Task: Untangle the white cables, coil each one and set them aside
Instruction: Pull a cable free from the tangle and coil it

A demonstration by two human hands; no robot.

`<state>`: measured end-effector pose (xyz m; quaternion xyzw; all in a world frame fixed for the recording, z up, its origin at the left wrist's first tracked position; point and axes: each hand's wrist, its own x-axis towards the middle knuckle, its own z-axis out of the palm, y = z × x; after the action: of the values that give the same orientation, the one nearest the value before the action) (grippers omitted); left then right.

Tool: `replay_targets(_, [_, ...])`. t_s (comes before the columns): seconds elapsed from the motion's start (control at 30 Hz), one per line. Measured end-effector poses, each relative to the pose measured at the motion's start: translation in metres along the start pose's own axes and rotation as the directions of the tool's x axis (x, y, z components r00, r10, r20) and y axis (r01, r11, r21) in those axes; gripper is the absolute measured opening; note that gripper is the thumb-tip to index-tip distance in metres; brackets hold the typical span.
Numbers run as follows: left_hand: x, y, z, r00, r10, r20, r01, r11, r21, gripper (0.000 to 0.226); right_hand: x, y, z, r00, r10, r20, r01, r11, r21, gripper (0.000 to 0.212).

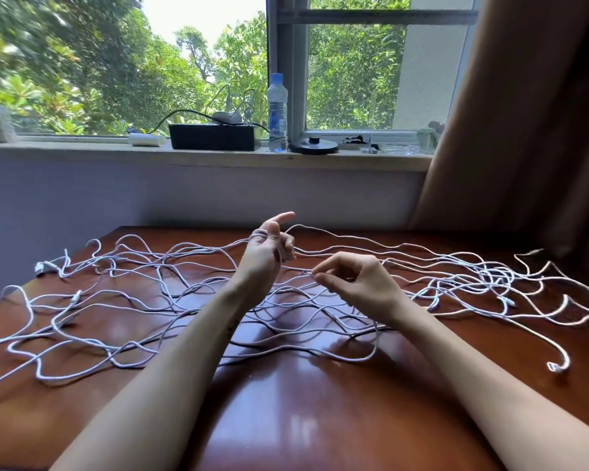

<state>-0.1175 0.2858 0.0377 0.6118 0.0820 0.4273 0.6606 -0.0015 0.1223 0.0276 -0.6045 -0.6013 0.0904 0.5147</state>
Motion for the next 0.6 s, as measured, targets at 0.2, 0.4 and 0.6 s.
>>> replay_targets(0.2, [-0.006, -0.008, -0.008, 0.991, 0.117, 0.062, -0.130, 0.938, 0.322, 0.029, -0.001, -0.014, -0.002, 0.991, 0.130, -0.008, -0.122, 0.946, 0.302, 0.014])
replay_targets(0.4, [-0.009, -0.009, -0.007, 0.995, 0.081, 0.065, -0.102, 0.877, 0.470, 0.027, 0.000, -0.013, -0.010, 0.989, 0.131, -0.070, -0.111, 0.964, 0.242, 0.015])
replay_targets(0.6, [-0.018, -0.006, -0.003, 0.988, -0.006, 0.154, -0.084, 0.815, 0.574, 0.039, 0.001, -0.013, -0.014, 0.986, 0.039, -0.162, -0.020, 0.993, 0.114, 0.020])
